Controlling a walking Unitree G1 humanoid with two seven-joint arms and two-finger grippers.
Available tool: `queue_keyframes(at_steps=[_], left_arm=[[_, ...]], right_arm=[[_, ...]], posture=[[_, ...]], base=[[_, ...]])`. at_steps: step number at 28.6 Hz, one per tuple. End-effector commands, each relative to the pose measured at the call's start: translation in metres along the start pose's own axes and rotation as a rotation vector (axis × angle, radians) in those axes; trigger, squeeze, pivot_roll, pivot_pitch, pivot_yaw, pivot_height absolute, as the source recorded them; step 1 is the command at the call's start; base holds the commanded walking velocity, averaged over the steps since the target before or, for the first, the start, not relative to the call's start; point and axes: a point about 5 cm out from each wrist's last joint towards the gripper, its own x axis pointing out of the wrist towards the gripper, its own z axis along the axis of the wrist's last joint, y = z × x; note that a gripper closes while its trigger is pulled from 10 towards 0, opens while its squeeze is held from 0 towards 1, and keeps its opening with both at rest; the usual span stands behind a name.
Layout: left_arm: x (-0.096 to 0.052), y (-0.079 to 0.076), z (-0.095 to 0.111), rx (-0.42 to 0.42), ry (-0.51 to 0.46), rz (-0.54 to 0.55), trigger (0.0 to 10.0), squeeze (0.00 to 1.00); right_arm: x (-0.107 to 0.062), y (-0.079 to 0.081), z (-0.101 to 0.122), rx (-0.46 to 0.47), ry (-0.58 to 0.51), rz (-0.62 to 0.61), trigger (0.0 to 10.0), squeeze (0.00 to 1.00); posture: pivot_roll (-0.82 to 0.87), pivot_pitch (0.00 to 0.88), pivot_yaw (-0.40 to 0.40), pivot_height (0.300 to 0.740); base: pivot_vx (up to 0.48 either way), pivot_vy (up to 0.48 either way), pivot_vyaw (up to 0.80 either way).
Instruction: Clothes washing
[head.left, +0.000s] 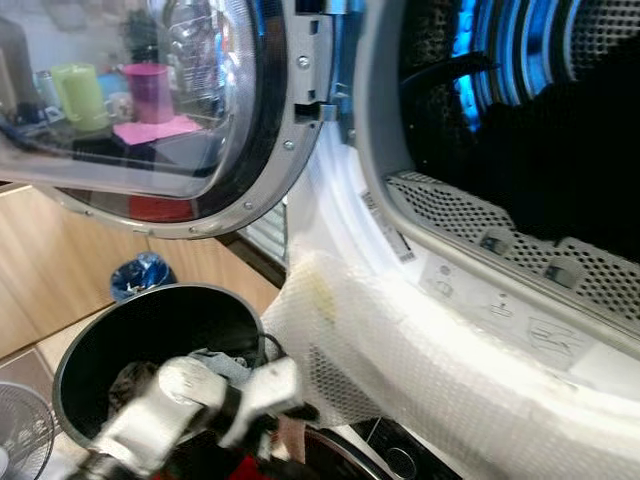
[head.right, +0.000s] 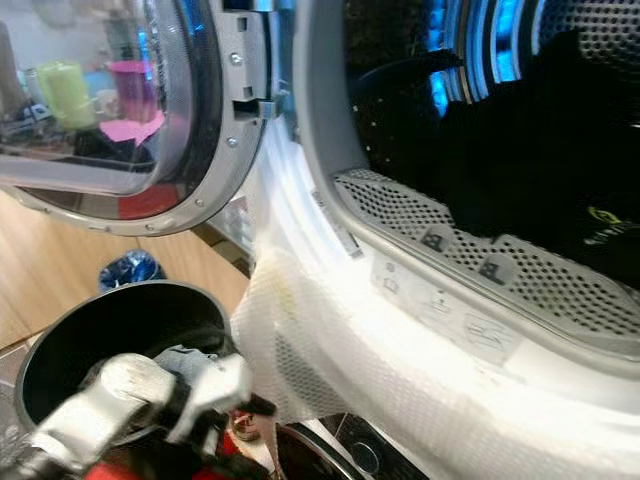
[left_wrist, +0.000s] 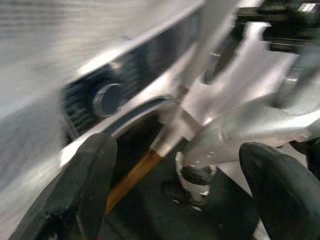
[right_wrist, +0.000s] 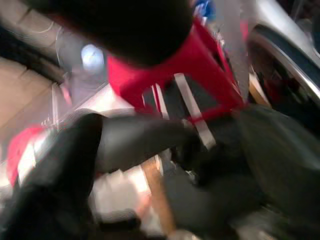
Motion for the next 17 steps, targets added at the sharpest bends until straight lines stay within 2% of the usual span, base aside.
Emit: queue_keyframes(at_steps=[1, 5, 7, 8, 10, 12, 14, 16, 17], left_arm=[[0.015, -0.001, -0.006, 0.010, 0.033, -0.033, 10.0, 0.00], [0.041, -0.004, -0.019, 0.012, 0.067, -0.060, 10.0, 0.00], [0.054, -0.005, -0.028, -0.018, 0.083, -0.048, 10.0, 0.00], [0.063, -0.005, -0.036, -0.060, 0.103, -0.019, 10.0, 0.00], [0.069, -0.004, -0.043, -0.099, 0.125, 0.009, 10.0, 0.00], [0.077, -0.005, -0.057, -0.118, 0.191, 0.074, 10.0, 0.00], [0.080, -0.006, -0.063, -0.122, 0.222, 0.101, 10.0, 0.00], [0.084, -0.009, -0.079, -0.179, 0.276, 0.231, 10.0, 0.00], [0.084, -0.009, -0.079, -0.179, 0.276, 0.231, 10.0, 0.00]], right_arm=[[0.003, -0.027, -0.009, 0.053, -0.024, -0.180, 10.0, 0.00], [0.020, -0.051, -0.031, 0.186, -0.038, -0.344, 10.0, 0.00], [0.025, -0.064, -0.041, 0.250, -0.023, -0.487, 10.0, 0.00], [0.026, -0.073, -0.047, 0.310, -0.025, -0.594, 10.0, 0.00], [0.025, -0.078, -0.050, 0.358, -0.037, -0.666, 10.0, 0.00], [0.023, -0.084, -0.062, 0.457, -0.024, -0.765, 10.0, 0.00], [0.021, -0.085, -0.068, 0.484, -0.009, -0.801, 10.0, 0.00], [0.018, -0.085, -0.080, 0.499, 0.025, -0.883, 10.0, 0.00], [0.018, -0.085, -0.080, 0.499, 0.025, -0.883, 10.0, 0.00]], posture=[[0.15, 0.002, -0.021, 0.740], [0.14, 0.000, -0.017, 0.740], [0.15, 0.000, -0.013, 0.740], [0.15, 0.000, -0.013, 0.740], [0.15, 0.000, -0.012, 0.740], [0.14, 0.000, -0.005, 0.740], [0.14, 0.000, -0.007, 0.740], [0.14, 0.000, -0.010, 0.740], [0.14, 0.000, -0.010, 0.740]], base=[[0.000, 0.000, 0.00], [0.000, 0.000, 0.00], [0.000, 0.000, 0.00], [0.000, 0.000, 0.00], [0.000, 0.000, 0.00], [0.000, 0.000, 0.00], [0.000, 0.000, 0.00], [0.000, 0.000, 0.00], [0.000, 0.000, 0.00]])
